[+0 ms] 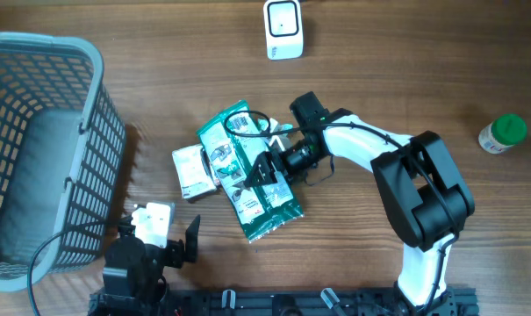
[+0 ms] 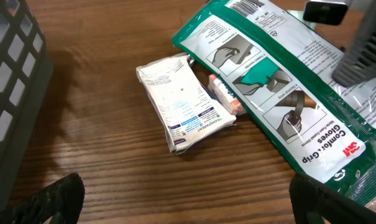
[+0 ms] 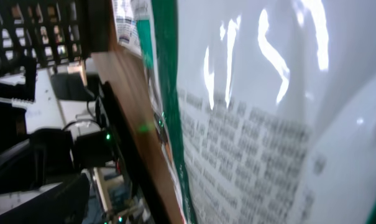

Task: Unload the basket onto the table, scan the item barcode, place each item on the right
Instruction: 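Lift the green glove package off the table with the right gripper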

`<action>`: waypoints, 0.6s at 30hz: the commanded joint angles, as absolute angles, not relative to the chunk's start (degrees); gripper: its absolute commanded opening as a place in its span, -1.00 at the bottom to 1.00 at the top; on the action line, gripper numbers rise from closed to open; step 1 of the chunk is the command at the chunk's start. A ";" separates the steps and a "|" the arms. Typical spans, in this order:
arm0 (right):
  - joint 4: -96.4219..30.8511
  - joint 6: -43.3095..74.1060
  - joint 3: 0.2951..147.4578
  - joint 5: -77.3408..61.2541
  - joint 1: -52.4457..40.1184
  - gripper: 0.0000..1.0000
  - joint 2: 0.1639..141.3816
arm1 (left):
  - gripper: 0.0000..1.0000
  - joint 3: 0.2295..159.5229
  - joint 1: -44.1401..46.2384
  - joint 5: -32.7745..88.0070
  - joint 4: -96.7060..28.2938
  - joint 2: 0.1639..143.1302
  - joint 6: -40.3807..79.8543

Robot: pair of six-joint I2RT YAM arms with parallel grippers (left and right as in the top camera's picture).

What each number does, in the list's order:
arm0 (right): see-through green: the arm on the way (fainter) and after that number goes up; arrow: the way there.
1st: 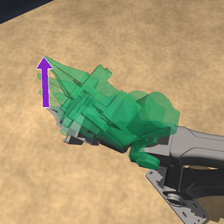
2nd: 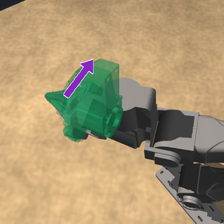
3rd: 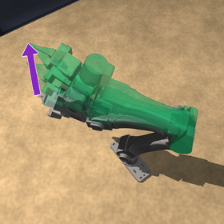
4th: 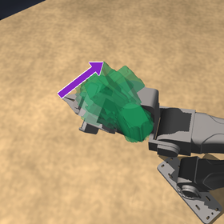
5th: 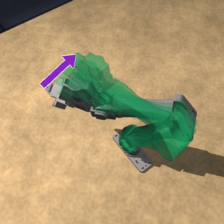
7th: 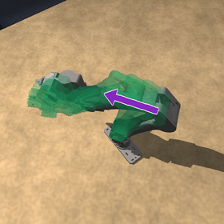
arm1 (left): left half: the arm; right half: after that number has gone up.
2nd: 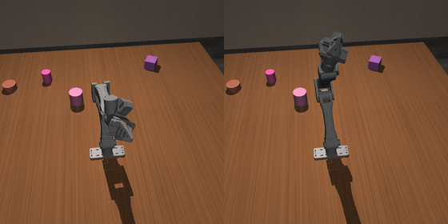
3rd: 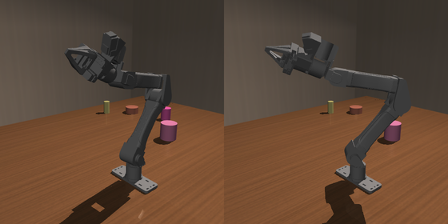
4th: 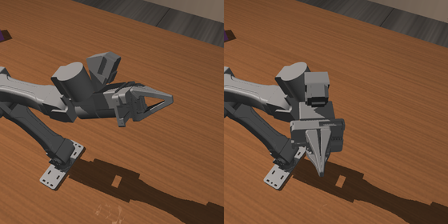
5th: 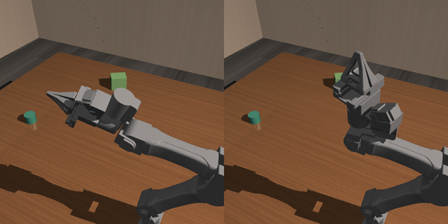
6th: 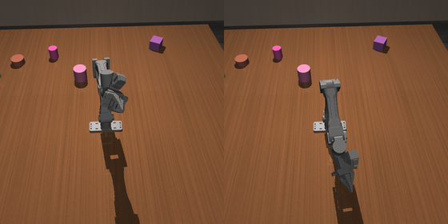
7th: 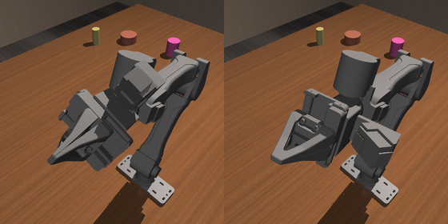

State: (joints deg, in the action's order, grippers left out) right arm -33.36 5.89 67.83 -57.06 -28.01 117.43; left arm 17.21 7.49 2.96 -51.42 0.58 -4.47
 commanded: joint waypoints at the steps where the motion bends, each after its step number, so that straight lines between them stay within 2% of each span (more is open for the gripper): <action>1: -29.15 10.94 68.01 -58.83 -29.06 0.57 117.12 | 1.00 17.08 7.27 3.62 -51.33 0.49 -5.56; 2: -28.60 10.92 68.01 -58.78 -29.50 0.35 117.12 | 1.00 17.08 7.27 3.62 -51.33 0.49 -5.56; 4: -27.77 10.57 68.01 -58.76 -30.63 -0.73 117.14 | 1.00 17.08 7.27 3.62 -51.33 0.49 -5.56; 5: -26.79 10.11 68.01 -58.72 -30.96 -0.91 117.14 | 1.00 17.08 7.27 3.62 -51.33 0.49 -5.56; 8: -26.55 8.51 68.01 -61.25 -30.94 -0.91 117.14 | 1.00 17.08 7.27 3.62 -51.33 0.49 -5.56; 10: -28.29 1.96 68.03 -71.35 -30.46 -0.91 116.86 | 1.00 17.08 7.27 3.62 -51.33 0.49 -5.56; 11: -28.58 -5.48 68.03 -79.90 -29.47 -0.91 115.63 | 1.00 17.08 7.27 3.62 -51.33 0.49 -5.56; 15: -39.33 -16.56 68.03 -78.39 -28.84 -0.91 112.31 | 1.00 17.08 7.27 3.62 -51.33 0.49 -5.56; 18: -50.50 -25.65 68.03 -69.58 -28.45 -0.91 106.91 | 1.00 17.08 7.27 3.62 -51.33 0.49 -5.56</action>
State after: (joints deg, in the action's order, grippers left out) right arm -45.30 -12.62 67.77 -73.49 -28.69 112.71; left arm 17.21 7.49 2.96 -51.44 0.58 -4.49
